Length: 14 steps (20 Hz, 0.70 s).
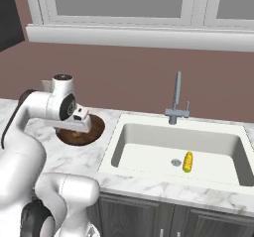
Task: Pick the potatos from the cabinet and place them in one bowl. Pick the corn from the sink and place it in the other bowl.
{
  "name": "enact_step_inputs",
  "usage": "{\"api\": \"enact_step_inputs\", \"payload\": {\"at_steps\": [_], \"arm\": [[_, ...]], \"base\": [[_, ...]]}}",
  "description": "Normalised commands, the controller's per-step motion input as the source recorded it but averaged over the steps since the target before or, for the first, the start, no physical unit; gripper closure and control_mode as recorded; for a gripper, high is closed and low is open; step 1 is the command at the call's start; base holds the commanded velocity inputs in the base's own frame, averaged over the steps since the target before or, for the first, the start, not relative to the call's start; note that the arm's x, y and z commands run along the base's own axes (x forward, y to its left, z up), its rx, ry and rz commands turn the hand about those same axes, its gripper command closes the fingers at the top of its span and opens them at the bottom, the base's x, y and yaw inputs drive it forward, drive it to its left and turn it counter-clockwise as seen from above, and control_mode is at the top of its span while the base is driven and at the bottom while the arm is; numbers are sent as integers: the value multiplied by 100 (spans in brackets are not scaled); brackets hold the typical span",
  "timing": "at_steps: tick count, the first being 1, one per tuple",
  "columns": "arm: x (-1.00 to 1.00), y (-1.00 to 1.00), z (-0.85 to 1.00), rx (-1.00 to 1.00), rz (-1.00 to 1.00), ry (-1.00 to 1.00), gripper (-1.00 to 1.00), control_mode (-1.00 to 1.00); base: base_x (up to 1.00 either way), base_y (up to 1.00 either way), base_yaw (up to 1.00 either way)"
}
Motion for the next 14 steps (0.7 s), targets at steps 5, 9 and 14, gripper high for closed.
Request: {"api": "enact_step_inputs", "payload": {"at_steps": [5, 9, 14], "arm": [[-100, -31, 40, -4, 15, -19, -100, -100], [-90, -3, 34, -1, 15, -16, -100, -100], [-14, 0, 4, 0, 2, -2, -100, -100]], "base": [[0, 0, 0], [0, 0, 0], [0, 0, 0]]}}
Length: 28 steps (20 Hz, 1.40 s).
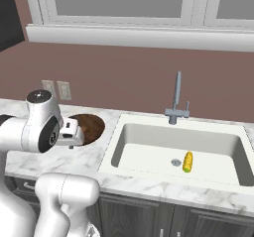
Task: Pick the potatos from the cabinet and place them in one bowl. Pick the corn from the sink and place it in the other bowl.
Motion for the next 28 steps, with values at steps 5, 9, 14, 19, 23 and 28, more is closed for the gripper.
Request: {"api": "enact_step_inputs", "payload": {"at_steps": [5, 9, 14, 19, 23, 28], "arm": [[0, 0, 0, 0, 0, 0, -100, -100], [0, 0, 0, 0, 0, 0, -100, 100], [0, 0, 0, 0, 0, 0, -100, 100], [0, 0, 0, 0, 0, 0, -100, 100], [0, 0, 0, 0, 0, 0, -100, 100], [0, 0, 0, 0, 0, 0, -100, 100]], "base": [[0, 0, 0], [0, 0, 0], [-75, 62, 0], [-100, 72, -3], [-100, 32, -17], [-77, 71, -36]]}}
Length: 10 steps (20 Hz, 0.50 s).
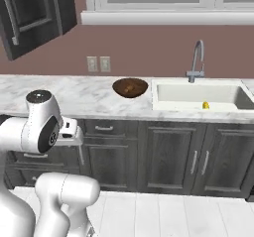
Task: Pick the potatos from the cabinet and place them in one bowl. Pick the corn from the sink and place it in the other bowl.
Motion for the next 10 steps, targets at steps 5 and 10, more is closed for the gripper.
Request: {"api": "enact_step_inputs", "payload": {"at_steps": [5, 10], "arm": [[0, 0, 0, 0, 0, 0, -100, 100], [0, 0, 0, 0, 0, 0, -100, 100]], "base": [[-5, 96, -17], [0, 86, 27]]}}
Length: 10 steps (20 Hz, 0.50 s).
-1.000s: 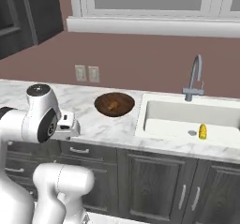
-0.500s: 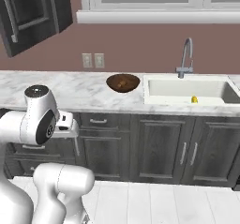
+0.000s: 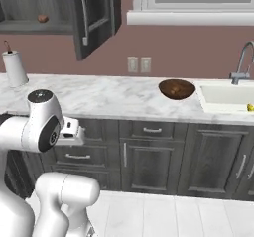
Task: Pick the potatos from the cabinet and place them in one bowl. Pick the corn from the sink and place it in the other bowl.
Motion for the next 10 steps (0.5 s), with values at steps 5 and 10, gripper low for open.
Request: {"api": "enact_step_inputs", "payload": {"at_steps": [5, 10], "arm": [[0, 0, 0, 0, 0, 0, -100, 100], [0, 0, 0, 0, 0, 0, -100, 100]], "base": [[15, 41, 19], [74, 16, -7]]}}
